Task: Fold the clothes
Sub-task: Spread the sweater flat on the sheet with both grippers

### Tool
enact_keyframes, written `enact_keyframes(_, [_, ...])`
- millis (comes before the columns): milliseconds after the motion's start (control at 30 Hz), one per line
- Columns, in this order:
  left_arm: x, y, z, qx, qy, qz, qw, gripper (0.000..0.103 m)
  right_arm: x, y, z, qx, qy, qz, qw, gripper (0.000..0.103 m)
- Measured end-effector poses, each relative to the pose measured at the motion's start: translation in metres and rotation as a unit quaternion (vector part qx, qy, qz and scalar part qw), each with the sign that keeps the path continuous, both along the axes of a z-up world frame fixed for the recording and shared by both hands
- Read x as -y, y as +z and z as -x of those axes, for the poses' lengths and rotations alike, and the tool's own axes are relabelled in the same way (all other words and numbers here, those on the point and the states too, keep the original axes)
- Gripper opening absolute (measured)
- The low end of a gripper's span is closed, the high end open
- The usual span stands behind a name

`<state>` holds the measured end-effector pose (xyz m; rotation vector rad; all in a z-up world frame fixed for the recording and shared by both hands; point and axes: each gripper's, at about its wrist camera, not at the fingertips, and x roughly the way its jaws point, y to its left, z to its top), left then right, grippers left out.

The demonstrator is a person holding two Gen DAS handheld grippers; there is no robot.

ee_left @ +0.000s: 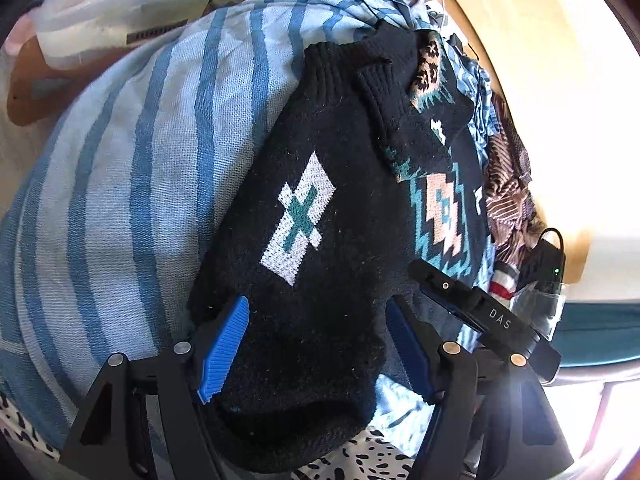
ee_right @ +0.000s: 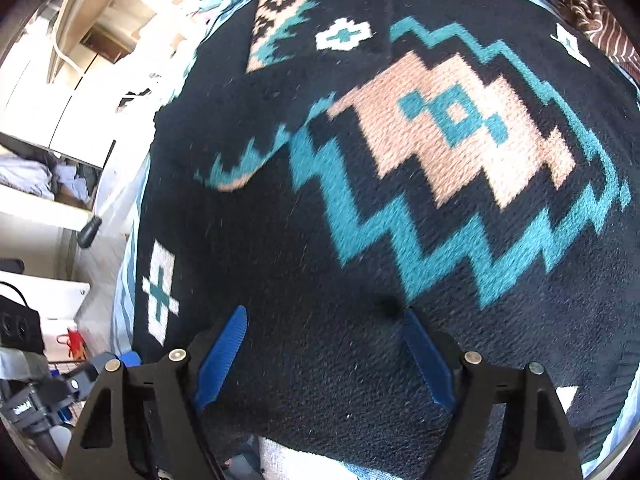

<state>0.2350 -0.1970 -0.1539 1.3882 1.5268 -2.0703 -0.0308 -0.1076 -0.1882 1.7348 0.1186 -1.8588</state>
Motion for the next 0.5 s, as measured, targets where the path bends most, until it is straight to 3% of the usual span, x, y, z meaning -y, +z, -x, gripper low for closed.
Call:
enact_keyframes(333, [0.025, 0.027, 0.031, -0.007, -0.002, 0.039, 0.9992, 0.071, 0.03, 0.021, 0.022, -0.081, 0.044, -0.014, 0.996, 0.081])
enact_keyframes(500, [0.028, 0.021, 0.057, 0.048, 0.017, 0.052, 0.9974, 0.071, 0.067, 0.038, 0.033, -0.122, 0.078, -0.011, 0.989, 0.08])
